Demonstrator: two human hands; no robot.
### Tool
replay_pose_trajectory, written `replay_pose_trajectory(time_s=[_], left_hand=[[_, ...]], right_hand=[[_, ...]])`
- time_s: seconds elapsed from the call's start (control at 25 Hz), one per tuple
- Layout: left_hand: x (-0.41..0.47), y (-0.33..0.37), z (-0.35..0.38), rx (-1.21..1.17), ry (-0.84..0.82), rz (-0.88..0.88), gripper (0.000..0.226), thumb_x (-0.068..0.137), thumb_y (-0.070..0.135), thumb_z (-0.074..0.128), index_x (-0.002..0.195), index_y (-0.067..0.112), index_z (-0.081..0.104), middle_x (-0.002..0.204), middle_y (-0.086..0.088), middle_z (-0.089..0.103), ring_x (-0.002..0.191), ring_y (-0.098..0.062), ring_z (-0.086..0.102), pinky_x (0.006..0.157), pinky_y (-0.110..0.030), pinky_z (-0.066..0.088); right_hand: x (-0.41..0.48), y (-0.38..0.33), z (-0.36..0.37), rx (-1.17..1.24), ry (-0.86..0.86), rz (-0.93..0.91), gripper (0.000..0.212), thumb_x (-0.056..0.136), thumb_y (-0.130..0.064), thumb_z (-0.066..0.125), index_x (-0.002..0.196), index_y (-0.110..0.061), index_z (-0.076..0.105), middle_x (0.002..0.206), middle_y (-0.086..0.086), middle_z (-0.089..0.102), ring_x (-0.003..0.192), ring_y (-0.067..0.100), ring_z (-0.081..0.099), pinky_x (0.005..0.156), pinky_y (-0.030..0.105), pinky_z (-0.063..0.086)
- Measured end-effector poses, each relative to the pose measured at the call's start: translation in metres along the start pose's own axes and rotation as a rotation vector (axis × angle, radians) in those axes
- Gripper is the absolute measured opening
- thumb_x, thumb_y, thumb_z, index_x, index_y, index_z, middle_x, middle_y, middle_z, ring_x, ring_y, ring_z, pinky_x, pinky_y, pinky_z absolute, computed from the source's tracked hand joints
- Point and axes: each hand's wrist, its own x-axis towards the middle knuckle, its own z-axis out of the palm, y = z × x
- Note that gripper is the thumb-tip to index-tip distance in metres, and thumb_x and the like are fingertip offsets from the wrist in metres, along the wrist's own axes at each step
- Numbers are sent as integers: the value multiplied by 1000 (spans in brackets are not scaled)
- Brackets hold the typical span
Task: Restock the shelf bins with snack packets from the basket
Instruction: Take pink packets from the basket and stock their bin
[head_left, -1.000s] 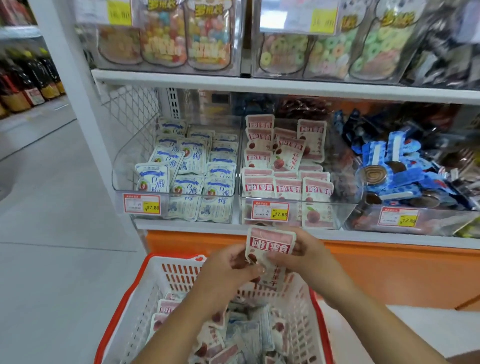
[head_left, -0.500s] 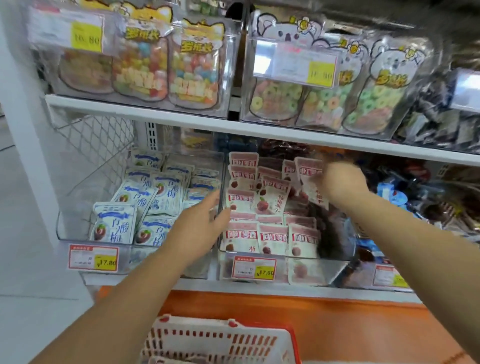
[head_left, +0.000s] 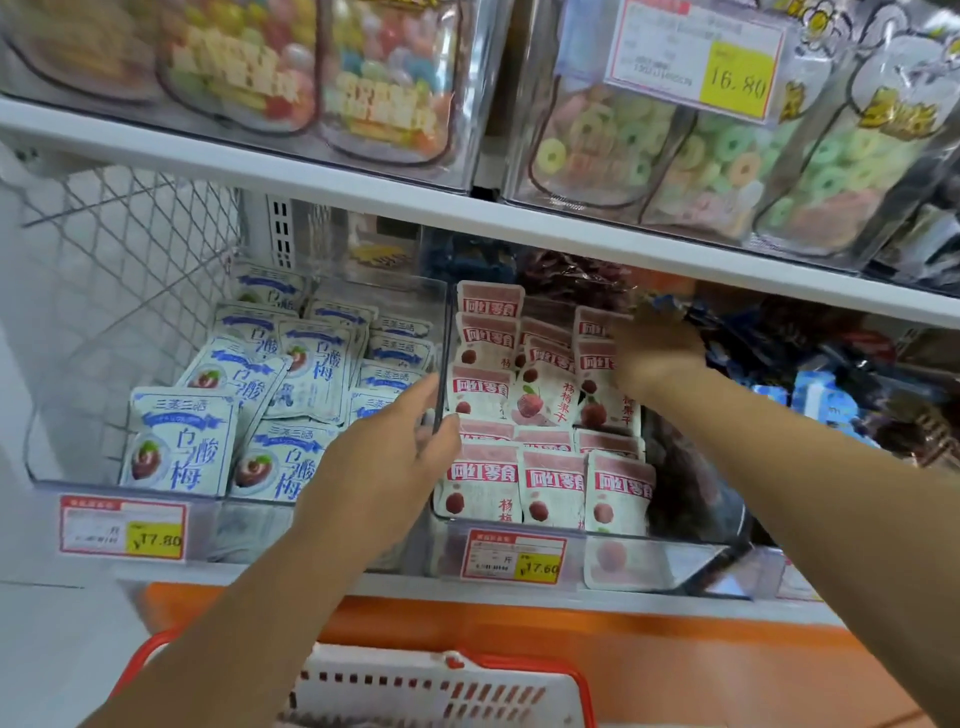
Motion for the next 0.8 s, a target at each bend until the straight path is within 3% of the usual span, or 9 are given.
replay_pose_trajectory(time_s=[0.08,0.16,0.24,0.4,0.52,0.6,0.72,0.8], left_hand=[[1,-1,1,20,10,-11,51,96,47,38,146,42,33,107,11,70,77,-1,52,66,-25,39],[1,-2,2,26,6,-14,50,97,46,39,146,42,32,105,10,70,76,-2,53,66,-25,39],[0,-4,2,19,8,-7,48,96,47,38,144,43,34,99,8,70,69,-1,52,63,-26,39],[3,-7,4,27,17,-19,49,94,50,37,143,42,36,94,6,70,63,-2,49,60,-28,39],[4,-7,3,26,1,-15,50,95,51,38,143,41,37,95,3,69,63,-4,48,60,-28,39],[4,-1,0,-31,-11,-14,50,96,50,44,144,39,38,110,9,66,81,-4,55,73,-28,43],[-20,6,-9,-173,113,55,49,94,46,53,142,36,44,136,12,53,114,-5,53,95,-27,43],[-54,1,-13,-209,280,153,39,96,43,52,134,34,53,130,12,55,112,-3,55,93,-23,45]], right_hand=[[-11,-2,7,-150,88,-32,57,88,-18,60,142,-22,42,143,13,42,139,34,28,103,40,37],[-23,-2,21,-195,193,-64,36,88,-21,60,124,-17,59,134,12,53,137,35,31,106,41,33],[-34,-2,32,-203,245,-53,28,87,-19,57,114,-16,65,124,9,61,130,34,40,103,40,34],[-51,-14,40,-213,104,-55,45,94,-21,41,138,-12,42,139,7,49,135,31,30,106,41,26],[-71,-16,35,-116,27,-70,54,95,-29,46,145,-13,31,144,4,43,130,28,31,101,41,29],[-93,-17,33,62,68,-76,53,96,-28,48,145,-16,32,142,3,47,125,27,35,95,39,33],[-150,-29,22,681,424,-124,41,97,-24,49,138,-20,49,123,1,60,114,22,42,92,35,37],[-197,-45,17,1025,492,-234,34,98,-22,50,132,-21,55,113,-6,60,107,13,45,91,26,37]])
